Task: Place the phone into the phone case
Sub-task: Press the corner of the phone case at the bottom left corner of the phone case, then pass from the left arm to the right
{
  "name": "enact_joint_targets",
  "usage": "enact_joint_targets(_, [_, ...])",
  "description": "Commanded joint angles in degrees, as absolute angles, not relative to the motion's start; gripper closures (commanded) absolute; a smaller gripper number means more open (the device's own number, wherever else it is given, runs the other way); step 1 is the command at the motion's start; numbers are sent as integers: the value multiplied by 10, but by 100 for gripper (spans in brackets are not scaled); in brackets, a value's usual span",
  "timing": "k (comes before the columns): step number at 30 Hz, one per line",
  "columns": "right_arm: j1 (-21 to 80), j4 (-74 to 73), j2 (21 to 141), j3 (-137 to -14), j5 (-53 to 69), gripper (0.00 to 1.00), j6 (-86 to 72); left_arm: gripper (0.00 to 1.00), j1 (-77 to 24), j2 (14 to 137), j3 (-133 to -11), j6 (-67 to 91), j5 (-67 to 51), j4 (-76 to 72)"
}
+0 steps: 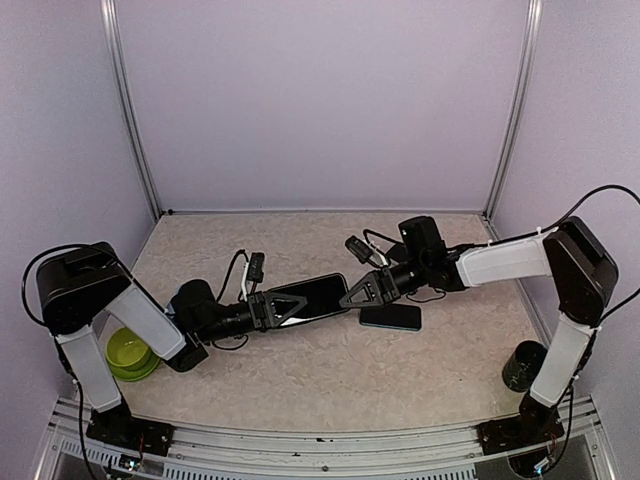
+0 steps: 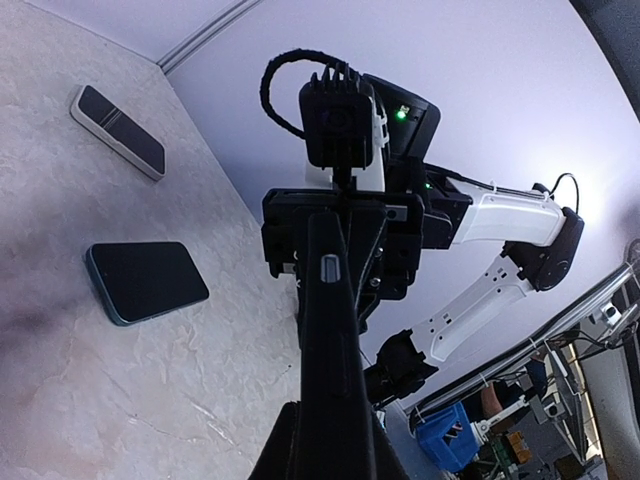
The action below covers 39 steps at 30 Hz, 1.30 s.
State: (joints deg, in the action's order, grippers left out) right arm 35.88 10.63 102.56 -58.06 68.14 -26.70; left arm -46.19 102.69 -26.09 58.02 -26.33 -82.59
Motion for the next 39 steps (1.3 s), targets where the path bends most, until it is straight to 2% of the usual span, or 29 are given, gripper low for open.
enact_joint_targets(1, [363, 64, 999, -595, 613, 100, -227, 90, -461, 1009, -278, 577, -261, -852])
enact_joint_targets(6, [364, 40, 995, -603, 595, 100, -210, 100, -460, 1011, -277, 577, -262, -852])
enact_joint_targets(10, [363, 20, 993, -607, 580, 72, -195, 100, -461, 1013, -273, 577, -262, -857])
enact_joint_targets(14, [363, 4, 988, -613, 562, 58, -180, 100, -460, 1015, -270, 578, -263, -859])
enact_joint_targets(25, [364, -40, 967, -634, 484, 50, -151, 100, -458, 1022, -275, 578, -268, -828])
enact_joint_targets(28, [364, -26, 941, -615, 452, 39, -127, 100, -457, 1023, -275, 577, -270, -818])
enact_joint_targets(32, [368, 18, 902, -576, 427, 35, -91, 100, -457, 1020, -277, 573, -272, -805])
enact_joint_targets(34, [377, 31, 886, -560, 402, 27, -56, 100, -456, 1017, -276, 571, -273, -798])
enact_joint_targets(39, [424, 15, 865, -551, 296, 22, 58, 100, -454, 1013, -280, 567, -277, -782])
